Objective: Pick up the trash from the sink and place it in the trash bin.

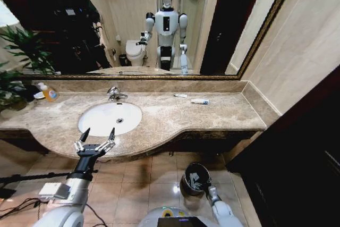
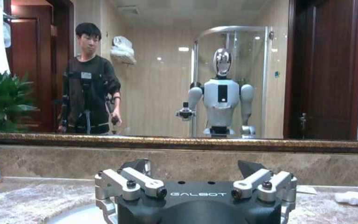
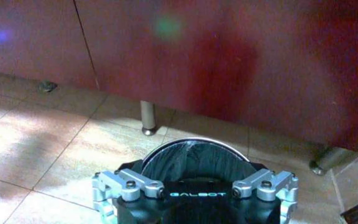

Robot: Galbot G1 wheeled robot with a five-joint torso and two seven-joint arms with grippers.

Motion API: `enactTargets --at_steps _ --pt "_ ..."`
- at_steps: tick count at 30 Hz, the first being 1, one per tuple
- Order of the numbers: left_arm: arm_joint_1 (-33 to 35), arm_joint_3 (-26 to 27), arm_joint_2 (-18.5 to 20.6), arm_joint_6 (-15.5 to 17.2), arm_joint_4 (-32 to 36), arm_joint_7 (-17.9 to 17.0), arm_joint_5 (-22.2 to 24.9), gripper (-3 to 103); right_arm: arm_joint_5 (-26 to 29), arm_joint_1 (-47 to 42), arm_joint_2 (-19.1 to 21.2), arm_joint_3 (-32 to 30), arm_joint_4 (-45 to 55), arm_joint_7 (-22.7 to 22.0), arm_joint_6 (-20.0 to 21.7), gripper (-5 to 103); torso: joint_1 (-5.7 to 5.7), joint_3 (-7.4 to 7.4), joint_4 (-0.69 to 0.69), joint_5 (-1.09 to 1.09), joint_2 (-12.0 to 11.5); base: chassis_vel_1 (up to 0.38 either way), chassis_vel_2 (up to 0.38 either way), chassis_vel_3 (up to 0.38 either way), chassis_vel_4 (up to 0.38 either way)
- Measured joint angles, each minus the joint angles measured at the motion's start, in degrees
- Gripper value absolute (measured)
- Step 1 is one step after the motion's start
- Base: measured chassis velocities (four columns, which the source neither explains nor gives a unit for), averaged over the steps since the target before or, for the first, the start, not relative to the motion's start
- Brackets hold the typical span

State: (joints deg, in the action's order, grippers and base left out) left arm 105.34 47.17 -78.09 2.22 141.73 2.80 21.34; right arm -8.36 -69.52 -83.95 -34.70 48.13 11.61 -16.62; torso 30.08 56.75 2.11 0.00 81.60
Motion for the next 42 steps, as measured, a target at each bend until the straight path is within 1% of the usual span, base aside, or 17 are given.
enactTargets --at_steps 11,16,20,21,22,25,26,28,29,30,32,35,36,37,39,41,42 --pt "0.0 0.0 0.0 0.0 0.0 0.0 0.0 100 0.0 -0.73 -0.28 0.07 0.98 -0.27 0.06 100 0.0 0.0 0.0 0.0 0.0 0.0 0.0 0.0 0.0" --pt "0.0 0.0 0.0 0.0 0.0 0.0 0.0 100 3.37 -4.15 0.57 0.87 7.45 -0.87 0.85 100 0.0 0.0 0.0 0.01 0.0 0.0 0.0 0.0 0.0" --pt "0.0 0.0 0.0 0.0 0.0 0.0 0.0 100 10.0 -9.45 2.88 1.4 17.83 -0.67 3.34 100 -0.01 0.0 -0.01 0.01 0.0 0.0 0.0 0.0 0.0" --pt "0.0 0.0 0.0 0.0 0.0 0.0 0.0 100 13.13 -11.86 4.2 1.41 23.06 -0.61 4.44 100 -0.01 0.0 0.0 0.0 0.01 0.0 0.0 0.0 0.0" --pt "0.0 0.0 0.0 0.0 0.0 0.0 0.0 100 13.13 -11.86 4.2 1.41 23.06 -0.61 4.44 100 -0.01 0.0 0.0 0.0 0.01 0.0 0.0 0.0 0.0" --pt "0.0 0.0 0.0 0.0 0.0 0.0 0.0 100 17.88 -16.71 6.98 1.15 33.43 -0.52 5.21 100 -0.01 0.0 0.0 0.03 0.01 0.0 0.0 0.0 0.0" --pt "0.0 0.0 0.0 0.0 0.0 0.0 0.0 100 17.88 -16.71 6.98 1.15 33.43 -0.52 5.21 100 -0.01 0.0 0.0 0.03 0.01 0.0 0.0 0.0 0.0" --pt "0.0 0.0 0.0 0.0 0.0 -0.01 0.0 100 20.67 -21.18 9.29 0.25 42.39 -0.73 5.46 100 -0.01 -0.01 0.01 -0.02 0.01 0.0 0.0 0.0 0.0" --pt "0.01 0.0 0.0 0.0 0.0 -0.01 0.0 100 21.37 -23.01 9.98 -0.05 45.83 -1.0 5.51 100 -0.01 0.0 -0.01 0.01 0.01 0.0 0.0 0.0 0.0" --pt "0.01 0.0 0.0 0.0 0.0 -0.01 0.0 100 21.37 -23.01 9.98 -0.05 45.83 -1.0 5.51 100 -0.01 0.0 -0.01 0.01 0.01 0.0 0.0 0.0 0.0" --pt "0.0 -0.01 0.0 0.0 0.0 0.0 0.0 100 23.57 -26.61 11.63 -0.96 53.64 -1.75 6.14 100 -0.01 0.0 -0.01 -0.02 0.01 0.0 0.0 0.0 0.0" --pt "0.0 0.0 0.0 0.0 0.0 0.0 0.0 100 26.86 -29.26 13.59 -2.39 64.32 -2.35 9.74 100 -0.01 0.0 -0.01 0.0 0.01 0.0 0.0 0.0 0.0" --pt "0.0 0.0 0.0 0.0 0.0 0.0 0.0 100 26.86 -29.26 13.59 -2.39 64.32 -2.35 9.74 100 -0.01 0.0 -0.01 0.0 0.01 0.0 0.0 0.0 0.0" --pt "0.0 0.0 0.0 0.0 0.0 0.0 0.0 100 27.66 -28.55 14.07 -2.72 66.6 -2.46 11.63 100 -0.01 -0.01 -0.01 -0.03 0.01 0.0 0.0 0.0 0.0" --pt "0.0 0.0 0.0 0.0 0.0 0.0 0.0 100 28.45 -25.54 14.78 -2.85 68.53 -2.71 15.3 100 -0.01 0.0 -0.01 0.02 0.01 0.0 0.0 0.0 0.0" --pt "0.0 0.0 0.0 0.0 0.0 0.01 0.0 100 29.39 -20.09 15.95 -2.39 69.21 -2.7 20.66 100 0.0 0.0 0.01 0.01 0.01 0.0 0.0 0.0 0.0" --pt "0.0 0.0 0.0 0.0 0.0 0.01 0.0 100 29.39 -20.09 15.95 -2.39 69.21 -2.7 20.66 100 0.0 0.0 0.01 0.01 0.01 0.0 0.0 0.0 0.0"
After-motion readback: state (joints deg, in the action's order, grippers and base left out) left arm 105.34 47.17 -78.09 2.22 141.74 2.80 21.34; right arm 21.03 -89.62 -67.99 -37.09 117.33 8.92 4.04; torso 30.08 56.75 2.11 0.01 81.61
